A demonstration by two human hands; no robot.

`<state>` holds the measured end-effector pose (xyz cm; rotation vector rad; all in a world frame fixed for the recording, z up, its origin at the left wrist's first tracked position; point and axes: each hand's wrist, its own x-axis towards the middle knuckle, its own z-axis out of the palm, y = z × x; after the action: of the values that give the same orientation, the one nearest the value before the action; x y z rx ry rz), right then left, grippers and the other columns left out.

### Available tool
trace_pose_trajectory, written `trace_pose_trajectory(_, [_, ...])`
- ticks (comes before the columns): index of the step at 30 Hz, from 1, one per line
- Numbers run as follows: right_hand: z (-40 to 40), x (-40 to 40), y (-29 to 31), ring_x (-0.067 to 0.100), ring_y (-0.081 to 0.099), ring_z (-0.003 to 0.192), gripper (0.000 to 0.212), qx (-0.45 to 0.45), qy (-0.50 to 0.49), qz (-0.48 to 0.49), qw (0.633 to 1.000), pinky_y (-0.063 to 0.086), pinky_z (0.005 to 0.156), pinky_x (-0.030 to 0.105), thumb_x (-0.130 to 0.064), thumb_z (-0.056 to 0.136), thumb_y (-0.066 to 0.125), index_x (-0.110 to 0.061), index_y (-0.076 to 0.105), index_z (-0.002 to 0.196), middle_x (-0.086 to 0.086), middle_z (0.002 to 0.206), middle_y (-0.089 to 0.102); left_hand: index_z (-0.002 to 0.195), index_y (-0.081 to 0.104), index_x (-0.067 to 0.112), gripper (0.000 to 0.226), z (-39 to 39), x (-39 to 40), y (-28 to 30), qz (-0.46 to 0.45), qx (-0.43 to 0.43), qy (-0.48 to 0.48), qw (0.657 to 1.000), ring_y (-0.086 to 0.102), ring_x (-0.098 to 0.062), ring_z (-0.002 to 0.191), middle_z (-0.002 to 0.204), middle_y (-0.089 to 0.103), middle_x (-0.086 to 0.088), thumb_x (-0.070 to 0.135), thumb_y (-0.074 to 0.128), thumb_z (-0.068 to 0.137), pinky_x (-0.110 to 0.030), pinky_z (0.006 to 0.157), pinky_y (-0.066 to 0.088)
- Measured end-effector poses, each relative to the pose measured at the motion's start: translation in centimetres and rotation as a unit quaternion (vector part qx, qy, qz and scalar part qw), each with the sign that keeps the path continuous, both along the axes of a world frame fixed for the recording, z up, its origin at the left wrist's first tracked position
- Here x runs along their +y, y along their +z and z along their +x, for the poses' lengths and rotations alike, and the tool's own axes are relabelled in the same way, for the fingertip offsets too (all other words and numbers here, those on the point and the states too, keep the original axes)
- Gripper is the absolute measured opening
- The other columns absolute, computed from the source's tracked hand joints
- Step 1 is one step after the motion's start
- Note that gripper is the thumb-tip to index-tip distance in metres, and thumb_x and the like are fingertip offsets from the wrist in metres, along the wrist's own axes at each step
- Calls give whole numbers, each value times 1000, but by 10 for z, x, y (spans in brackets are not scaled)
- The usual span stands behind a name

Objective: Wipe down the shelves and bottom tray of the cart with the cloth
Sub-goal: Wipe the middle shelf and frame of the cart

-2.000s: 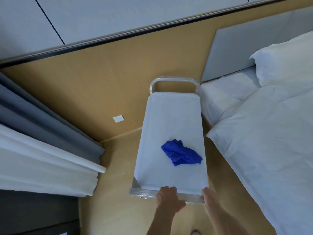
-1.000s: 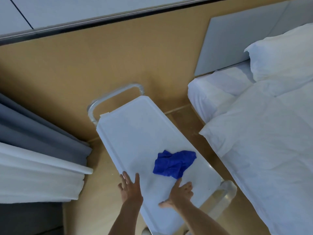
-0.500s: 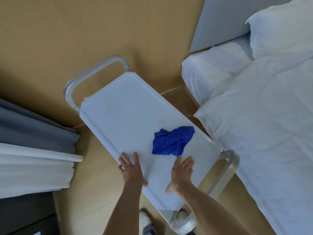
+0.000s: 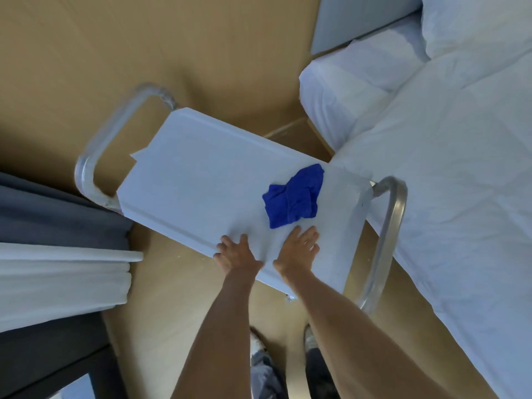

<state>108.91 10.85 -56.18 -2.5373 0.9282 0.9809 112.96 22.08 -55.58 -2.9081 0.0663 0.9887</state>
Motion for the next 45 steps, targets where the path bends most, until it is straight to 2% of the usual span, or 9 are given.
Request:
trace_pose_trajectory(2, [-6,19,-4,48,-20,146,122,-18,-6,55,998,8,122,53,-62,84,64,-8,-20,154,33,154,-29,138,37,26,77,30,13,5,-24,-6,-5,1000,43,-30,122,132,35,-12,46,76,74,-38,94,41])
trace_pose_trajectory(5, [-7,27,-11,52,-28,142,145,-16,17,71,997,5,121,58,-76,66,70,-12,-29,151,35,148,-38,153,0,25,123,69,28,4,41,8,-38,998,9,-43,146,155,0,-29,56,80,66,-44,110,32])
trace_pose_trajectory(6, [-6,26,-13,52,-28,142,148,-14,21,69,997,4,121,58,-76,64,72,-12,-28,151,36,147,-38,153,-12,25,134,75,33,1,59,16,-41,997,-1,-45,147,155,-11,-32,60,81,62,-46,113,27])
trace_pose_trajectory(8, [-1,21,-15,54,-28,141,149,-9,25,70,997,4,121,58,-74,63,75,-10,-26,152,37,147,-38,151,-20,27,143,78,38,-5,60,25,-26,998,-9,-46,146,153,-21,-32,64,81,57,-47,115,23])
trace_pose_trajectory(17, [44,-12,-12,59,-22,141,152,29,91,45,994,8,120,57,-64,62,83,-5,-23,152,42,146,-33,151,-18,29,143,87,19,-12,31,3,20,999,-4,-44,145,151,-24,-30,70,79,54,-47,113,24])
trace_pose_trajectory(22, [85,-45,-12,59,-18,142,151,36,153,10,987,13,120,55,-61,61,84,-5,-22,153,42,148,-31,149,-10,29,140,107,-3,-12,24,-18,58,998,7,-41,139,149,-13,-29,75,76,49,-45,102,37])
trace_pose_trajectory(26, [132,-66,-14,55,-17,144,152,48,187,-14,981,18,119,54,-58,62,86,-7,-25,152,39,150,-31,148,-5,29,138,137,-24,-17,1,-21,113,993,4,-44,140,148,-12,-30,72,80,47,-45,99,43])
trace_pose_trajectory(33, [222,-94,-17,52,-14,147,152,59,231,-60,969,17,118,56,-55,61,88,-7,-23,153,37,153,-27,149,-7,27,141,204,-58,-27,-59,-4,207,977,-17,-49,143,149,-28,-33,64,87,50,-50,105,38])
trace_pose_trajectory(45, [343,-154,-22,50,-10,148,154,36,306,-80,948,31,113,51,-48,58,92,-7,-22,153,35,155,-25,152,-13,22,145,297,-122,-24,-51,22,288,956,-14,-53,144,148,-28,-38,66,85,54,-53,105,40])
